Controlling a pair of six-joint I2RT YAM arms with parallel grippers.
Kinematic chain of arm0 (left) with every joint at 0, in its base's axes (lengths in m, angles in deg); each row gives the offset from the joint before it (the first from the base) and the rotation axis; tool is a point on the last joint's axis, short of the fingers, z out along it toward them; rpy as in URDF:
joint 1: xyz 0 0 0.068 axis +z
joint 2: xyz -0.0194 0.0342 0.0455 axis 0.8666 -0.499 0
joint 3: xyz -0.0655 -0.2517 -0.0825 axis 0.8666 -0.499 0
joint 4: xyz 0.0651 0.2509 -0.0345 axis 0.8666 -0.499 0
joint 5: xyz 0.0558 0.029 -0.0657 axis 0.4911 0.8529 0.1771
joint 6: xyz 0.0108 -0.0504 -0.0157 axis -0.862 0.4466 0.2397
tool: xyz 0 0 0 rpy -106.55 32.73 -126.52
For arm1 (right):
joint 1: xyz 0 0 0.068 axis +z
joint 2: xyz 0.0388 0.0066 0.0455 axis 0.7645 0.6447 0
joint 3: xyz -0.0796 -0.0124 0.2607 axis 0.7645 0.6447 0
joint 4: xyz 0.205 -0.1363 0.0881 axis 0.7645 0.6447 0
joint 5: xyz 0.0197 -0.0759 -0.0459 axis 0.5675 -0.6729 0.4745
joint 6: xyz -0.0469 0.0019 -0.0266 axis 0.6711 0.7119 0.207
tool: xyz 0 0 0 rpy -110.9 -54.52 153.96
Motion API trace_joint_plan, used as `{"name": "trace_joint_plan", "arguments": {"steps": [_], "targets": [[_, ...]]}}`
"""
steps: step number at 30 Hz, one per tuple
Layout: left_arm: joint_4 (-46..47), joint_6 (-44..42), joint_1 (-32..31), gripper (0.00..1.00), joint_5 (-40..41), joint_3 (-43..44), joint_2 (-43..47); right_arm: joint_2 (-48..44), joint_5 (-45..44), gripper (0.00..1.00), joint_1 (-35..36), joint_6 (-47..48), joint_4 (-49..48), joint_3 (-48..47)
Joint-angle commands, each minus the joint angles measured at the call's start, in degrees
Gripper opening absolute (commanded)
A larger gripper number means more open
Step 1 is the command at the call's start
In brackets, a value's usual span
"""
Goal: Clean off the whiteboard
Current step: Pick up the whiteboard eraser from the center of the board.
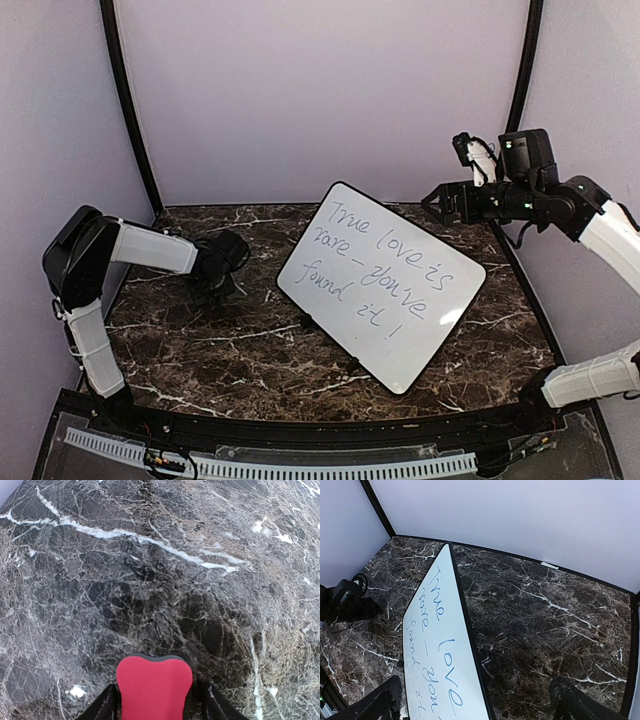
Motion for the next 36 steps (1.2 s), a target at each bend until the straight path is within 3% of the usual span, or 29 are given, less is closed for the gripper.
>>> {"name": "trace_joint_plan", "arguments": {"steps": [1, 36], "targets": [[-0.6, 0.6, 0.1, 0.55, -0.1, -1.5, 2.4, 0.0, 0.4, 0.99, -0.3, 0.4, -2.2, 0.5], [-0.7, 0.4, -1.8, 0.51, 1.7, -1.0, 3.3, -0.1, 0.9, 0.99, -0.2, 0.3, -2.5, 1.3]]}}
